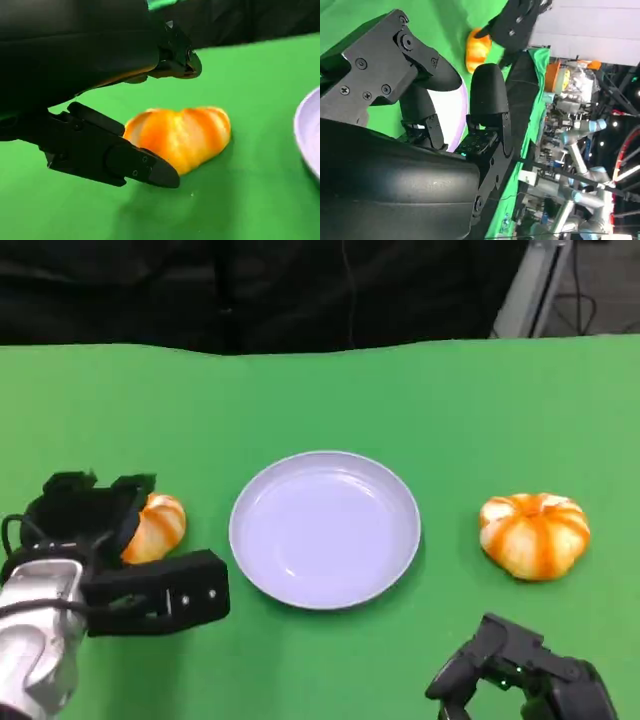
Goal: Grasp the bread from the table and place it into the plate.
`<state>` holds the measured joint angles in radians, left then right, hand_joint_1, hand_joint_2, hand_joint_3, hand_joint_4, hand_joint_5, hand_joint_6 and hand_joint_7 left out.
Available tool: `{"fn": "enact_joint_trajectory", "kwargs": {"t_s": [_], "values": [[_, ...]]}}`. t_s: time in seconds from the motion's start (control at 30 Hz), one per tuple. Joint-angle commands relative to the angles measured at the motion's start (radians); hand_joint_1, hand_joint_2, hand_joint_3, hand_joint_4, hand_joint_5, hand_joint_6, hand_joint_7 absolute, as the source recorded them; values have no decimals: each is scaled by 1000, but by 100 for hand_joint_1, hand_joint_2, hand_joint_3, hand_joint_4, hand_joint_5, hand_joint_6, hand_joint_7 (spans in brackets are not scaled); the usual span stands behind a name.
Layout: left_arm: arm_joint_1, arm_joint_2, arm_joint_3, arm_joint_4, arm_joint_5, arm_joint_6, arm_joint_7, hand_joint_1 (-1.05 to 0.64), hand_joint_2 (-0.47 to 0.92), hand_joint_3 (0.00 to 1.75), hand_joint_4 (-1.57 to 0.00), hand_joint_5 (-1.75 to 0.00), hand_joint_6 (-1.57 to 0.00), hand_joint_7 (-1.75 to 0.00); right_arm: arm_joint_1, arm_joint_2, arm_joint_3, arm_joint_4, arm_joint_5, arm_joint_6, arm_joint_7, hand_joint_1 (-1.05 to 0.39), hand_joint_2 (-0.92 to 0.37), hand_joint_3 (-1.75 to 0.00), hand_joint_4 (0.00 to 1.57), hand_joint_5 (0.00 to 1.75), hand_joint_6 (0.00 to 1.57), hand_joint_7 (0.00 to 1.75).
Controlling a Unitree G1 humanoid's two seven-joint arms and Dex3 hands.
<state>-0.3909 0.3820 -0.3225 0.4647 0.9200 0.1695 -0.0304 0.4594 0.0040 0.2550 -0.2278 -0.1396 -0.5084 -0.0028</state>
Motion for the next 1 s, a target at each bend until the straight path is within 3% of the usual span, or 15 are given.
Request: {"fn": "enact_joint_trajectory", "kwargs": {"t_s": [0.03, 0.43, 0.6, 1.0], "values": [[-126, -50, -47, 239, -28, 0, 44, -50, 90, 1, -3, -34, -25, -1, 9, -3, -8, -14, 3, -15, -8, -12, -36, -126, 68, 162, 75, 136], [-186, -53, -102, 356, -87, -16, 101, -51, 90, 0, -4, -32, -25, 0, 9, -3, -7, -14, 2, -15, -9, -11, -37, -125, 68, 162, 75, 134], [-240, -105, -141, 533, -104, -38, 162, -52, 90, 0, -3, -32, -25, 0, 16, -3, -4, -28, 2, -1, -7, -11, -36, -126, 67, 162, 75, 134], [-274, -116, -176, 617, -144, -51, 172, -52, 92, 1, -4, -34, -26, -1, 14, 2, 2, -33, 2, 6, -7, -11, -36, -126, 67, 163, 75, 135]]}}
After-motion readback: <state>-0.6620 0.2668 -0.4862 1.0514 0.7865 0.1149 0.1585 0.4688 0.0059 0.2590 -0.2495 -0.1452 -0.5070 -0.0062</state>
